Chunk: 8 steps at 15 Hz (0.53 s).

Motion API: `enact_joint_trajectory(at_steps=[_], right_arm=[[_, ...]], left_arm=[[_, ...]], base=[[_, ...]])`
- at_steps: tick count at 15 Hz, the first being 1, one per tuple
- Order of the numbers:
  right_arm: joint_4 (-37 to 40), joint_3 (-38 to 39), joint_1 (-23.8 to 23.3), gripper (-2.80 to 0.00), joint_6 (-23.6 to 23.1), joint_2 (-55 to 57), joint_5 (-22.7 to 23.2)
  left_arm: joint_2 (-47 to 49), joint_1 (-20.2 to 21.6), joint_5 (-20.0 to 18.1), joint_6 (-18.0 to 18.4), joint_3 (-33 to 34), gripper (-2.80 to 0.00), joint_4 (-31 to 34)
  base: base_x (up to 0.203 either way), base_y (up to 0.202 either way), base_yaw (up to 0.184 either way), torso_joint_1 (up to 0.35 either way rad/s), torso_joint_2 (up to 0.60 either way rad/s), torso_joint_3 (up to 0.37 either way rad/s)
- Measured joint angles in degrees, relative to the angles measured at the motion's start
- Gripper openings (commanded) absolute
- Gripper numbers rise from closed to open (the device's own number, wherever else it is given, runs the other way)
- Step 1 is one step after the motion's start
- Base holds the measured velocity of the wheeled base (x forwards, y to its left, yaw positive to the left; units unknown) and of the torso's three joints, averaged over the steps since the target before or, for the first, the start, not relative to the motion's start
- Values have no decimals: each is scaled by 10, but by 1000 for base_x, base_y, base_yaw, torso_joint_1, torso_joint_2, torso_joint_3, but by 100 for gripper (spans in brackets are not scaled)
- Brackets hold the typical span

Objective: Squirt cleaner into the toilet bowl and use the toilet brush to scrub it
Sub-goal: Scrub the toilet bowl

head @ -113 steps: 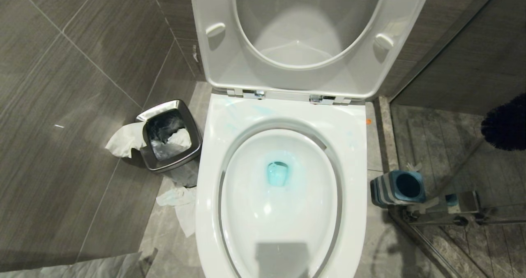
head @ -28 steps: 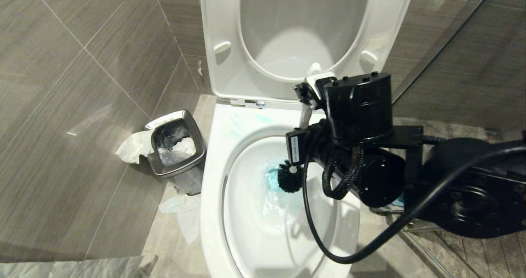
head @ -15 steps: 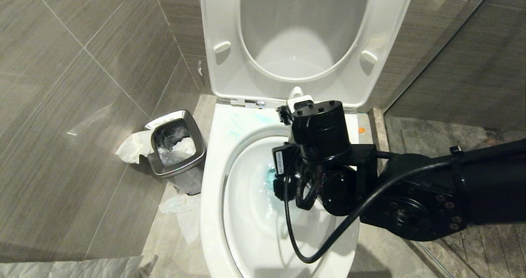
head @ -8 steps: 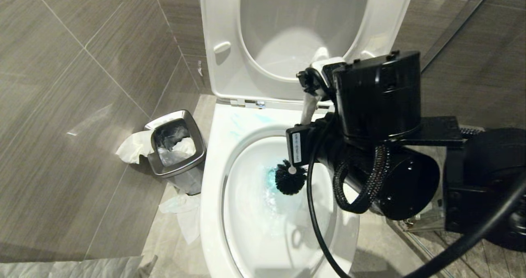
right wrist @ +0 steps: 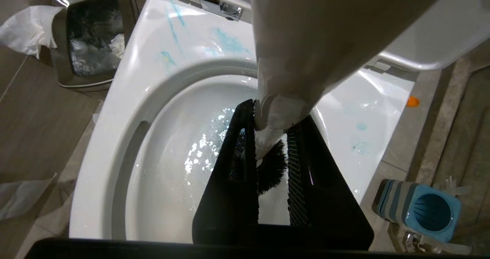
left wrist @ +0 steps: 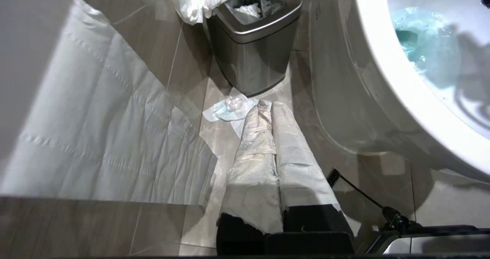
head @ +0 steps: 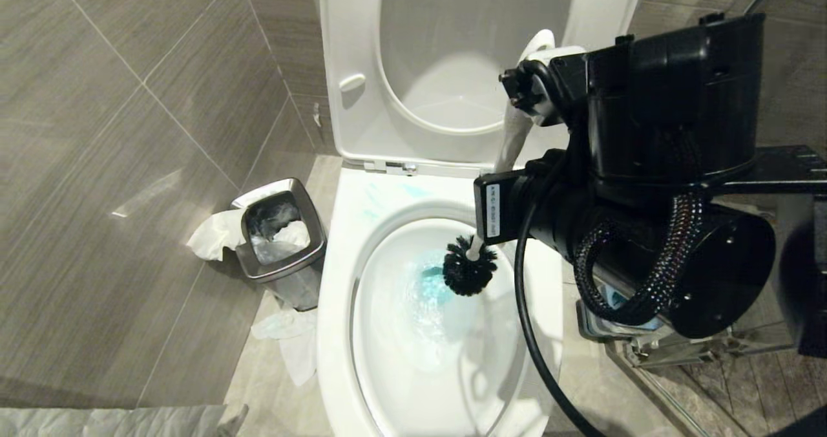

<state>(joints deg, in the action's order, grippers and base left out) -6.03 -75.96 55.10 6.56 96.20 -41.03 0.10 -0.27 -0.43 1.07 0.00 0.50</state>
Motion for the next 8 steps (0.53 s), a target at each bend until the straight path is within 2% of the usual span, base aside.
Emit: enact_joint_trajectory(at_steps=[8], right_arm=[[10,0,-1,-280,0,2,-1]], left_arm=[[0,0,1,-2,0,-280,2]], base=[[0,0,0,4,2,198]])
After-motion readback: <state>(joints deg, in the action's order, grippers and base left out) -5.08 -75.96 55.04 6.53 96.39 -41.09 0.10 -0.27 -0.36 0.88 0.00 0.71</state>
